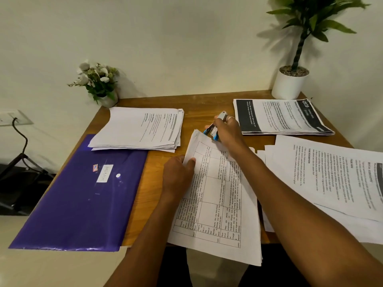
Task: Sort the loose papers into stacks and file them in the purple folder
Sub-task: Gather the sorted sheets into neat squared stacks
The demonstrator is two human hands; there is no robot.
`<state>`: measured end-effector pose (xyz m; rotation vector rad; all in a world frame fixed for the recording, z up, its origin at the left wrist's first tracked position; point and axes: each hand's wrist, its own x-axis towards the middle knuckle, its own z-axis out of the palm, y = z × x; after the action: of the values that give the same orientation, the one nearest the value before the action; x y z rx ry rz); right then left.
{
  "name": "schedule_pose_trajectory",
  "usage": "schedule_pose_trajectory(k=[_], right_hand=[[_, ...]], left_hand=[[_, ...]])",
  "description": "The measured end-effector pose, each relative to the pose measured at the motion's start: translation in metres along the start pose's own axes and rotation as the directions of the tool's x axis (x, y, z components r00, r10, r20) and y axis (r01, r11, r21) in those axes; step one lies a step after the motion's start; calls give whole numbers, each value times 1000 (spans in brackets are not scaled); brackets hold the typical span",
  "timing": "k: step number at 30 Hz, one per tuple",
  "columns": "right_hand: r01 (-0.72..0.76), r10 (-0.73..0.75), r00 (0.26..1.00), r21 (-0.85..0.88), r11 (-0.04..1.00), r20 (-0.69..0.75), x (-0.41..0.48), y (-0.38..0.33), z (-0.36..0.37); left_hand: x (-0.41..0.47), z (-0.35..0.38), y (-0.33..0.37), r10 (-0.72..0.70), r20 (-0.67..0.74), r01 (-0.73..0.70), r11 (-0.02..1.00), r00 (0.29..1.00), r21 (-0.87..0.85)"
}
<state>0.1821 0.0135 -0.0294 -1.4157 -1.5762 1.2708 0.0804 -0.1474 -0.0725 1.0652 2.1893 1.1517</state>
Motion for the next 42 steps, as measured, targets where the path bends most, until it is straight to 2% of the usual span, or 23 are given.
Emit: schedule_pose_trajectory(k=[2,5,8,11,15,18,20,23,26,33,38,42], right_hand=[[14,-11,1000,-99,995,27,3,-6,2],[20,-6,995,-132,991,100,6,-11,3],[16,7,980,-114,993,197,5,-13,0],[-70,68,939,-8,998,337,3,-12,-5],[-121,77,848,51,991,525,-1,-13,-16],[-195,60,711,115,974,700,-2,-16,-30],[-188,49,631,92,978,774,-3,-17,-34],[-148,61,642,45,988,764,-4,-16,-33],[-166,46,641,81,983,766,-5,-11,-31],[-291,-10,698,297,909,716,4,0,-37],[-281,-29,643,270,921,766,6,0,-39],[-254,-38,636,256,933,771,10,4,-43]], left_hand=[[-1,0,1,17,-4,-17,1000,1000,8],[-3,-1,2,18,-10,-18,999,1000,28],[-2,-1,2,40,-14,-39,998,999,46],[-1,-1,2,56,-11,-56,997,998,49],[-1,-1,1,56,-6,-56,998,998,32],[-1,-1,0,53,-8,-53,998,999,16],[-1,-1,0,51,-7,-51,999,999,4],[-1,-2,0,40,4,-40,999,999,-11],[-2,-2,0,46,10,-46,999,999,-16],[-1,0,1,49,-15,-49,999,999,-3],[1,0,-2,57,-10,-57,998,998,-16],[1,0,-3,58,-6,-58,998,998,-14]])
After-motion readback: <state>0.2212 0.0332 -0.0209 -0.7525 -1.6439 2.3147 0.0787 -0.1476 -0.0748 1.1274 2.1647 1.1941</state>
